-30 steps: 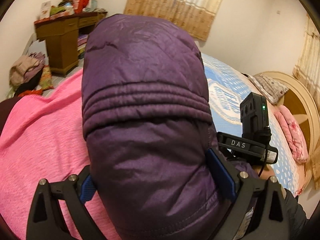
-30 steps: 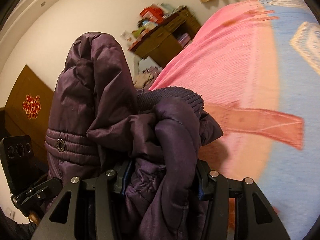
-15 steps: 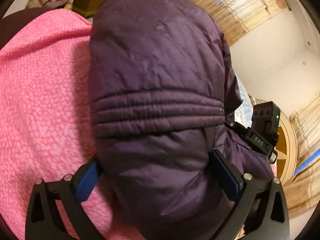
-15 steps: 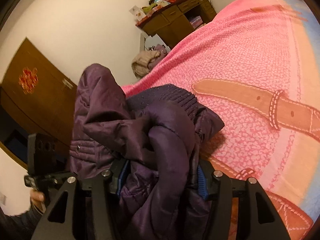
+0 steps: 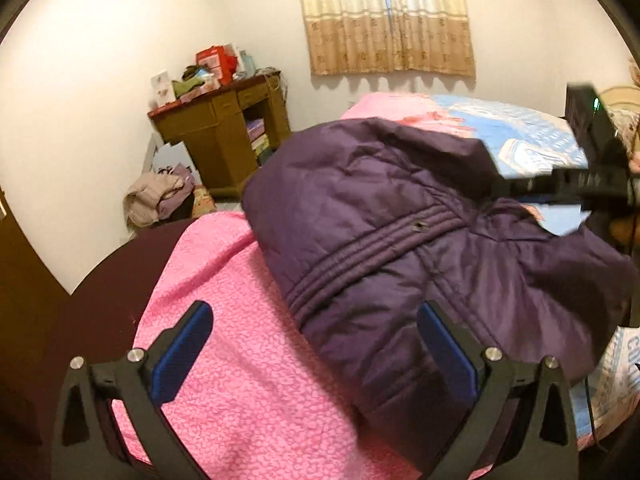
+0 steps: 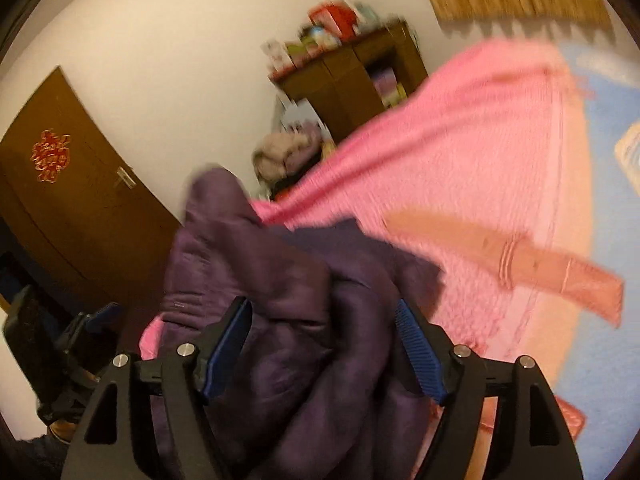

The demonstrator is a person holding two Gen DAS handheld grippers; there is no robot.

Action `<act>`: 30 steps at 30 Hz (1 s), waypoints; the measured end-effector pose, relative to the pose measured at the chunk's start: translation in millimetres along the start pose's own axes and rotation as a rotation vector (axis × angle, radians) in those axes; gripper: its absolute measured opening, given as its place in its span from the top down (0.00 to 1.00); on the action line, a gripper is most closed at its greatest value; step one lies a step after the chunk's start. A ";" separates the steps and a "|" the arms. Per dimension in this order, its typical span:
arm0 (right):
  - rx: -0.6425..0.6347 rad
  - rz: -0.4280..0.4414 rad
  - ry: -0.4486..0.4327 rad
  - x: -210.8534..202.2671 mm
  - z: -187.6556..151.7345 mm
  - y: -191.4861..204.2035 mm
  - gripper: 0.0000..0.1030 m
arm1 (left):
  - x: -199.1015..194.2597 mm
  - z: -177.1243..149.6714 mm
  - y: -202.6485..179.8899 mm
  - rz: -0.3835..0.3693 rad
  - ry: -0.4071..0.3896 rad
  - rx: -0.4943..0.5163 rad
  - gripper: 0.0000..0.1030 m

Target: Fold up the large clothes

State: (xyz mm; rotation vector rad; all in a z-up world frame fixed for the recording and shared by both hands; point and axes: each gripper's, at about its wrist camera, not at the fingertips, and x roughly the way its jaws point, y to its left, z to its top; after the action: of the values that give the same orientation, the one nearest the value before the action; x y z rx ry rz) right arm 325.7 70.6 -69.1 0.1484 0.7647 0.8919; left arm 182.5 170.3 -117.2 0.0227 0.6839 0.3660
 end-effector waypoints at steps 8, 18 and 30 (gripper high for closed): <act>-0.165 -0.194 -0.174 -86.8 -20.7 69.4 0.25 | -31.3 3.6 59.6 0.083 -0.136 -0.074 0.00; -0.242 -0.205 -0.216 -115.2 -50.6 112.8 0.25 | -59.8 2.0 54.6 0.045 -0.202 -0.057 0.00; -0.255 -0.188 -0.218 -116.3 -53.6 120.8 0.24 | -57.0 0.6 49.4 0.034 -0.143 -0.023 0.00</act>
State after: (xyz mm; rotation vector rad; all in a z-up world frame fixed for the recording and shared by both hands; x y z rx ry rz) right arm 167.3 50.6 5.1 -0.0512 0.4487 0.7717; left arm 126.2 197.4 -74.9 0.0385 0.5382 0.4012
